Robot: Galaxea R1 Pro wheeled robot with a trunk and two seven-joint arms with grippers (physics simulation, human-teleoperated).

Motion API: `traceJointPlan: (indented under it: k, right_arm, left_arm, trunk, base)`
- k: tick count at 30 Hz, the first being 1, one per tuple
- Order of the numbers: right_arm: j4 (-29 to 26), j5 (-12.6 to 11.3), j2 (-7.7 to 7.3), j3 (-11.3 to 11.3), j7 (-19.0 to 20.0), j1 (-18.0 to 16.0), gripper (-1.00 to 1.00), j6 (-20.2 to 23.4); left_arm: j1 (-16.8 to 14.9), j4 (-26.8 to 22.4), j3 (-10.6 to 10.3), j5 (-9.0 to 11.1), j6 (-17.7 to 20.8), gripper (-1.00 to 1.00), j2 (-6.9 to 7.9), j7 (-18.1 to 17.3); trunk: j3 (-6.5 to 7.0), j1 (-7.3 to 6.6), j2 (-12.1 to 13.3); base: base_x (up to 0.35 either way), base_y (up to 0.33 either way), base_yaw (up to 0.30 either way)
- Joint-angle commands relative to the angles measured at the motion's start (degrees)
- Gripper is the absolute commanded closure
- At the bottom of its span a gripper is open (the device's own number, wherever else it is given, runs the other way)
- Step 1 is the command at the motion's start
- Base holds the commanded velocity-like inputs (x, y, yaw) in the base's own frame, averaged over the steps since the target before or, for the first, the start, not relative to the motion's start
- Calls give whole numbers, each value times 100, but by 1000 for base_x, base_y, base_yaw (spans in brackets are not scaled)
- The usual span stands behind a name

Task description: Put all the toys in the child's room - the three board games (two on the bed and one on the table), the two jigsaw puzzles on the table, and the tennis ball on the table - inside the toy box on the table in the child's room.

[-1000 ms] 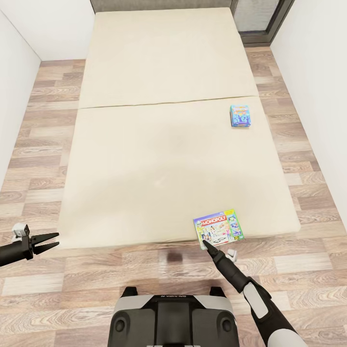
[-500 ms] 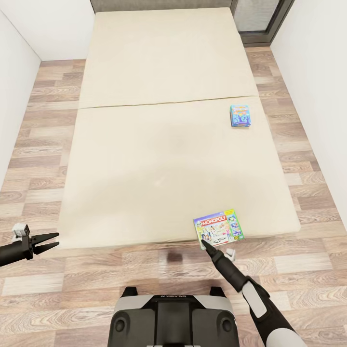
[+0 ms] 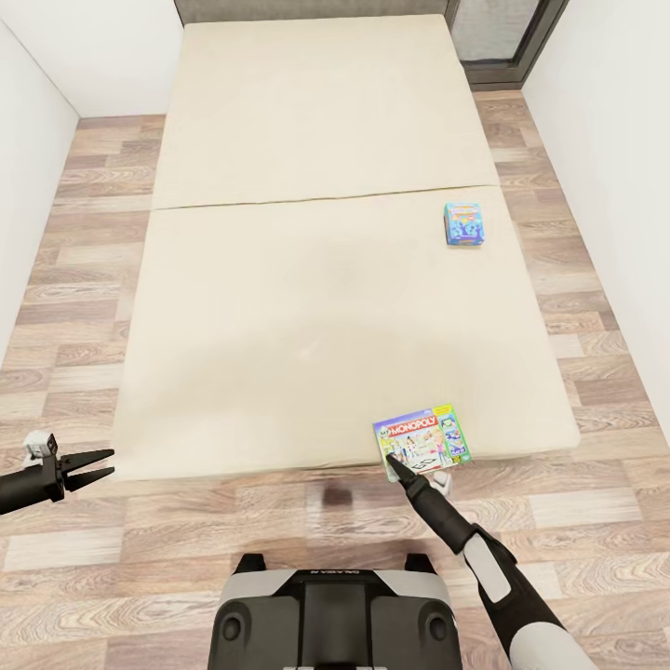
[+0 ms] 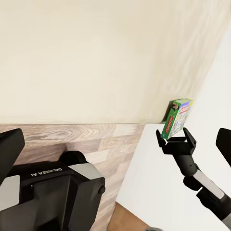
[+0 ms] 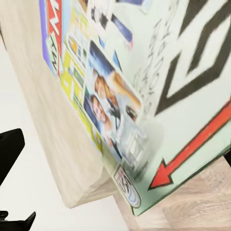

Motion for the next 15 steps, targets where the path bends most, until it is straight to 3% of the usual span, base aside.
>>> traceJointPlan:
  k: [1, 15]
  right_arm:
    - [1, -25, 6, -23, 19, -4, -100, 54]
    - [0, -16, 8, -21, 25, -13, -100, 54]
  left_arm:
    - [-2, 1, 7, -10, 61, -100, 0, -24]
    - [-2, 1, 9, -10, 61, -100, 5, -24]
  trunk:
    - [-2, 1, -3]
    - [-2, 1, -3]
  base:
    - [0, 0, 0]
    - [0, 0, 0]
